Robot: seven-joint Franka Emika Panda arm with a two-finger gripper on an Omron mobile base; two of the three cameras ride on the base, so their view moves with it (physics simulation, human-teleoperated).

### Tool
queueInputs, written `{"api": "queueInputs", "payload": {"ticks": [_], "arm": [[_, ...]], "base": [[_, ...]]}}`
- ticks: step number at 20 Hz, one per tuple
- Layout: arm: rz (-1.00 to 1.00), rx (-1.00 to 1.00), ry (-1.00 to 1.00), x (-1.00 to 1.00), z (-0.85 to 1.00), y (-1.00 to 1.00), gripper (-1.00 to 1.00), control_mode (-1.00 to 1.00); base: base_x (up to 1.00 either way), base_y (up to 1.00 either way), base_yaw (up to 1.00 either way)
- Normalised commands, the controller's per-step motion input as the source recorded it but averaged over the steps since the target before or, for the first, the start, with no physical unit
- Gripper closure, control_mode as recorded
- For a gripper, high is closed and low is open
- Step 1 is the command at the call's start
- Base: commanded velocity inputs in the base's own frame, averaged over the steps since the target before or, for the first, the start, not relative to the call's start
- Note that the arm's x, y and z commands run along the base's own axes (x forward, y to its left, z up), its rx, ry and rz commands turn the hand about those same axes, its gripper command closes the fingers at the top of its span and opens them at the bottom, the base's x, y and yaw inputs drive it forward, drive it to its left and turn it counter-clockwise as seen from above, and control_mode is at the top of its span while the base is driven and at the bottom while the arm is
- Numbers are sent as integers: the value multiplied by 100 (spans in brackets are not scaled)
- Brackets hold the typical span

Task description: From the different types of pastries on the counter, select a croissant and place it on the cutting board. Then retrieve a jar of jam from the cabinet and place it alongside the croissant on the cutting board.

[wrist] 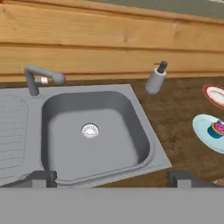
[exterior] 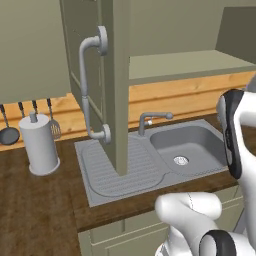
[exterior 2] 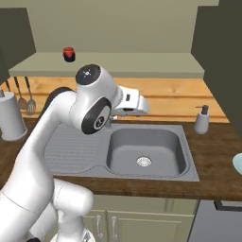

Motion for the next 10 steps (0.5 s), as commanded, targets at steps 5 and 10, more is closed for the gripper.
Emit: {"api": "queueInputs", "payload": {"ticks": [5,10], "arm": [[0,0,-35,0,100,47,-100,-100],[1,0,-20,-2,46,27,-100,-100]], "base": [[0,0,0],[0,0,0]]}}
